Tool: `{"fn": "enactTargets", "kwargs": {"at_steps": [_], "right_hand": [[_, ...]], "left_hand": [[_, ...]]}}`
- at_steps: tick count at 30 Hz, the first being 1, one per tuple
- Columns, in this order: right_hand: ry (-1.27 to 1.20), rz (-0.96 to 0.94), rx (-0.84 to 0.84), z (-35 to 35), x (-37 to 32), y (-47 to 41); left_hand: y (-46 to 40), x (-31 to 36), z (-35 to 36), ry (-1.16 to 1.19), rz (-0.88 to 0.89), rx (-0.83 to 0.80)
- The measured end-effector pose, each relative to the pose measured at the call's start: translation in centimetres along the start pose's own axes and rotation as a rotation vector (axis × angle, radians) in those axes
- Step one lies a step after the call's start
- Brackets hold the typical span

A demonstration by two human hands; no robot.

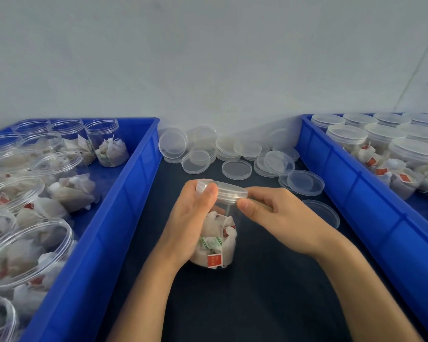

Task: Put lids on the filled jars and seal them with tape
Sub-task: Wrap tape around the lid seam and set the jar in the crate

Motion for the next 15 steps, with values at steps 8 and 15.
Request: {"fn": "enactTargets", "kwargs": {"at_steps": [8, 15], "right_hand": [[0.031, 0.067, 0.102, 0.1, -0.7, 0.0], [-0.035, -0.013, 0.054, 0.7, -1.2, 0.0]], "left_hand": [[0.4, 1.1, 0.3, -0.281, 0.064, 0.245], [0.2, 0.7, 0.5, -0.2, 0.022, 0.221]]}}
Point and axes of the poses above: each hand's wrist, its own y-axis away from the middle knuckle, its own z-axis out of the palm, x = y × z, the point moved 4 cm from there along -y, towards the middle knuckle, and after that the axes turned 12 degrees about -x, right-handed, at the moved point
